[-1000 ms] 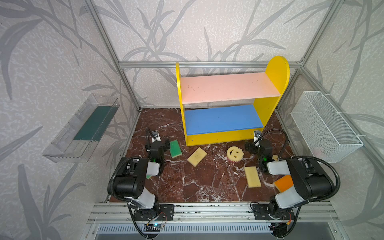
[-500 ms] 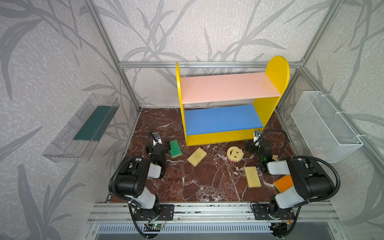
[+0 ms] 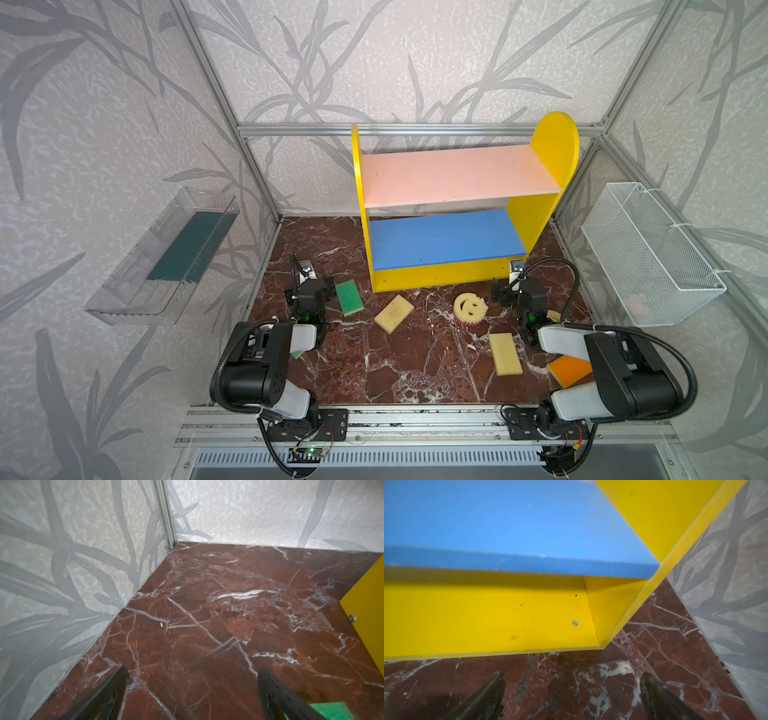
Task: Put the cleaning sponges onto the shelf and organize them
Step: 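Raise both arms from rest and move toward the sponges on the floor, then close the right gripper on the yellow smiley sponge while the left hovers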
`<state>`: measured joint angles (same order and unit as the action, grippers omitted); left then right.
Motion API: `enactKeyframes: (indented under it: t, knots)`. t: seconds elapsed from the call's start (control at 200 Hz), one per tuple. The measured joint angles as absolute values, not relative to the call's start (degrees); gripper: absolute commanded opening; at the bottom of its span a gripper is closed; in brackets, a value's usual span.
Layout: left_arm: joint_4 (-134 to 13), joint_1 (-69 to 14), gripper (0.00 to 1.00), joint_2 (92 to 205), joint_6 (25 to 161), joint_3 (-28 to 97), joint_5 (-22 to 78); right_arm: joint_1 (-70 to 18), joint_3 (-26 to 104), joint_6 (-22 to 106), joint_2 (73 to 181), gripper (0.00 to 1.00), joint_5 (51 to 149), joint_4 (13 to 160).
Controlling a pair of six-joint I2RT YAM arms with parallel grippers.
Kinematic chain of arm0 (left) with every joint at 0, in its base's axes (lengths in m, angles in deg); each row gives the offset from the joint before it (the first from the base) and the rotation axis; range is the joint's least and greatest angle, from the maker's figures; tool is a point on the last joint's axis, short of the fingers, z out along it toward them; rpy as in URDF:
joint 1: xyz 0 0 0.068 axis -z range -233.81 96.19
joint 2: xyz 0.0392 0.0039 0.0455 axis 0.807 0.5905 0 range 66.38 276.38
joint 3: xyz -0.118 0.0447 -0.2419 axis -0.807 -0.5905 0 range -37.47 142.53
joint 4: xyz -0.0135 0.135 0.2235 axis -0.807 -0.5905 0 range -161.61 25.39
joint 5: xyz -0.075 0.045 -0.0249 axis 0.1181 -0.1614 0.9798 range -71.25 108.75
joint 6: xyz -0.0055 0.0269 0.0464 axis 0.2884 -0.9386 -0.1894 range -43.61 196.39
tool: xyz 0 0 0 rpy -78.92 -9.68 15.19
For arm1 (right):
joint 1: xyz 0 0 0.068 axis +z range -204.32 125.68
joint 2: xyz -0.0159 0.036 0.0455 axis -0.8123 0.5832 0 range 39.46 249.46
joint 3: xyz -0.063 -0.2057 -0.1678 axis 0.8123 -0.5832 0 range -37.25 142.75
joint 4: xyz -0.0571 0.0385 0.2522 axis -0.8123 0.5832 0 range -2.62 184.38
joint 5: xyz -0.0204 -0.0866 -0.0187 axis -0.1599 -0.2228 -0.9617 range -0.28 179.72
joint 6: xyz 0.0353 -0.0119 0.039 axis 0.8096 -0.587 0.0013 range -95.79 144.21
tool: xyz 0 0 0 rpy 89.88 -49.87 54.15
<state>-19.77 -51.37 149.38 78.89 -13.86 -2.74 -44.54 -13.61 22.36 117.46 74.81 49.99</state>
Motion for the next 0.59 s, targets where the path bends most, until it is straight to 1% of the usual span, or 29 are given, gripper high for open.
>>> enactKeyframes:
  t: [0.15,0.24,0.365,0.435,0.495,0.595]
  knots:
    - [-31.2,-50.1,0.99,139.7,80.6,-9.4,-4.1,-44.6,-10.2,29.1,104.9,1.00,73.3,61.7]
    - [-40.2,-48.4,0.98,135.0,82.6,-6.3,-5.6,-44.6,-10.0,33.5,97.8,0.96,74.0,68.1]
    - [-52.8,-46.6,0.98,129.6,86.5,-2.0,-5.4,-44.6,-9.9,39.2,90.6,0.91,78.9,77.0]
    - [-59.0,-45.1,0.99,125.5,89.2,-1.0,-4.9,-44.6,-9.6,42.2,88.5,0.84,82.0,82.4]
    - [-63.4,-43.7,0.99,121.9,91.3,-0.8,-4.6,-44.6,-9.5,44.4,87.3,0.81,84.5,86.4]
    - [-72.2,-40.4,0.99,114.6,95.3,-0.5,-3.8,-44.6,-9.1,47.5,86.3,0.72,88.2,93.4]
